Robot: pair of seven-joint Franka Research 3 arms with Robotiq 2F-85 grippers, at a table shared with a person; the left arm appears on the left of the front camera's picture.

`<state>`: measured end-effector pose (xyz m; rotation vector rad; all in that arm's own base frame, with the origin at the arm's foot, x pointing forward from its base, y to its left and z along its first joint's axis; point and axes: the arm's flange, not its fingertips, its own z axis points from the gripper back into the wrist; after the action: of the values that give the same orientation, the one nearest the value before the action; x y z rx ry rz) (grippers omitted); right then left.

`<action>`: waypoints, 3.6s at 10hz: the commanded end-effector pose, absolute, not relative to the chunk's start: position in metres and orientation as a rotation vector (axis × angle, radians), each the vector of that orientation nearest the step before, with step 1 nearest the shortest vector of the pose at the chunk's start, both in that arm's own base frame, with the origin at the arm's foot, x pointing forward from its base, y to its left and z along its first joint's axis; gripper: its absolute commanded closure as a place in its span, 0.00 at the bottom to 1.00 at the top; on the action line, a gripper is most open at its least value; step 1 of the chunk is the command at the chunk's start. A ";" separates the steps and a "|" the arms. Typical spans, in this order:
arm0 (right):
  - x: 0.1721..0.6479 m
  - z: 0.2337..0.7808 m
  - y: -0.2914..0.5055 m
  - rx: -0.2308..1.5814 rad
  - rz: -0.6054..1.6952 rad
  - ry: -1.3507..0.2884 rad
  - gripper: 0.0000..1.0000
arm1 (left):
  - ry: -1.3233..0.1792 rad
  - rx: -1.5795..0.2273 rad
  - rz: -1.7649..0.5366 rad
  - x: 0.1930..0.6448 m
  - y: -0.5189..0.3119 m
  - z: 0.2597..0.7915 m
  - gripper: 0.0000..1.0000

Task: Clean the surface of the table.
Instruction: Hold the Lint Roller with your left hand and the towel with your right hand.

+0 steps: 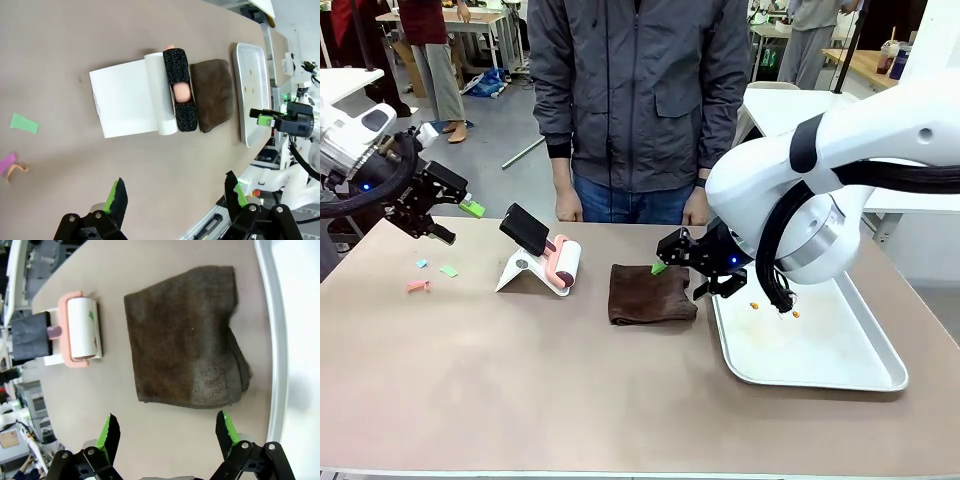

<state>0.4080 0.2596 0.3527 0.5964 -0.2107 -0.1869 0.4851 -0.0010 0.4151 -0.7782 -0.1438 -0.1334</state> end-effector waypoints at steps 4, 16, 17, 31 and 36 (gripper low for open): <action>0.466 0.346 0.277 0.494 -0.187 -0.263 0.00 | -0.059 -0.772 -0.101 0.534 -0.024 0.417 0.00; 0.525 0.307 0.331 0.171 -0.091 -0.114 0.00 | -0.036 -0.745 -0.063 0.575 -0.060 0.400 0.00; 0.525 0.305 0.331 0.162 -0.095 -0.113 0.00 | -0.026 -0.746 -0.065 0.574 -0.060 0.399 0.00; 0.532 0.298 0.327 0.171 -0.114 -0.082 1.00 | -0.008 -0.716 -0.127 0.563 -0.066 0.395 1.00; 0.535 0.297 0.325 0.187 -0.120 -0.067 1.00 | -0.014 -0.719 -0.123 0.562 -0.066 0.397 1.00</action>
<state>0.5300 0.3219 0.3047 0.1866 -0.0924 -0.0986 0.5674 -0.0652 0.3947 -0.7275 -0.0115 -0.1287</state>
